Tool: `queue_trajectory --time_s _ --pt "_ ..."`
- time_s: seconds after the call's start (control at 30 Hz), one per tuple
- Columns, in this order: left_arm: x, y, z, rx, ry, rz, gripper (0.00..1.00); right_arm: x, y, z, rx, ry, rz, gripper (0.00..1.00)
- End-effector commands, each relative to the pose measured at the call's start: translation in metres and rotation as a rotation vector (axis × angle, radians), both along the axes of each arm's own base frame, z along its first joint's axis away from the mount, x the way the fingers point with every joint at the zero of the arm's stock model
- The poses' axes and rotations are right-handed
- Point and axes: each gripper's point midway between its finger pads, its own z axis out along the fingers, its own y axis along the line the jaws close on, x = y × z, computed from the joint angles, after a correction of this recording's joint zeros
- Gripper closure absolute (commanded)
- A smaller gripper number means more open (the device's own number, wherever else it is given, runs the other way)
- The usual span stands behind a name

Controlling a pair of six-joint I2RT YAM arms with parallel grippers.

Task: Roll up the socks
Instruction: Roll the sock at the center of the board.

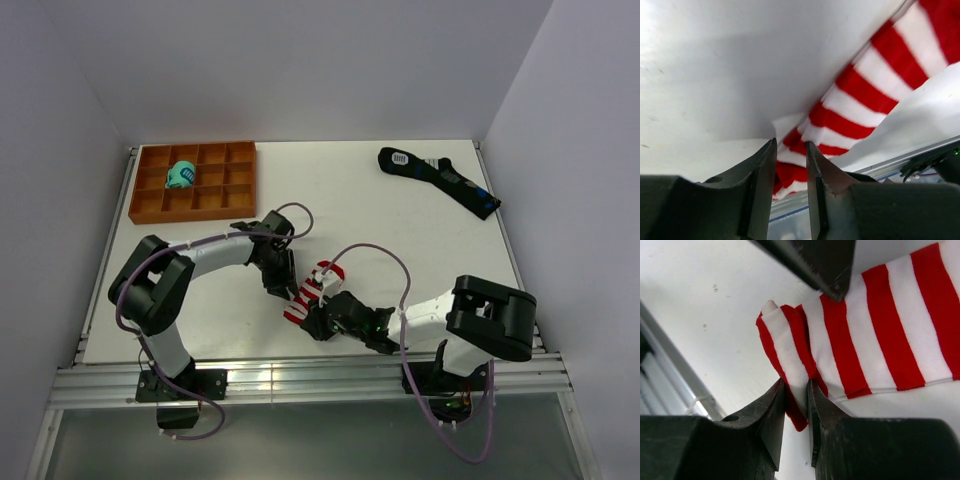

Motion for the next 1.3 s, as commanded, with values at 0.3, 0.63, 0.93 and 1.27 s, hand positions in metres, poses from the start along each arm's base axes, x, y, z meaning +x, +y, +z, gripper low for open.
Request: queue_trajectory --time_s 0.3,0.63,0.93,1.27 --pt "0.025 -0.017 0.017 -0.126 -0.091 -0.035 0.62 -0.020 -0.029 -0.047 -0.080 0.200 0.043 0.84" --pt "0.015 -0.002 -0.007 -0.037 -0.034 -0.048 0.75 -0.015 -0.030 -0.048 -0.068 0.240 0.044 0.84" --pt "0.026 0.021 -0.024 0.081 -0.030 0.036 1.00 -0.015 -0.024 -0.051 -0.105 0.295 0.093 0.84" --pt "0.054 0.054 -0.032 0.115 -0.040 0.149 1.00 -0.002 -0.008 -0.050 -0.100 0.453 0.225 0.84"
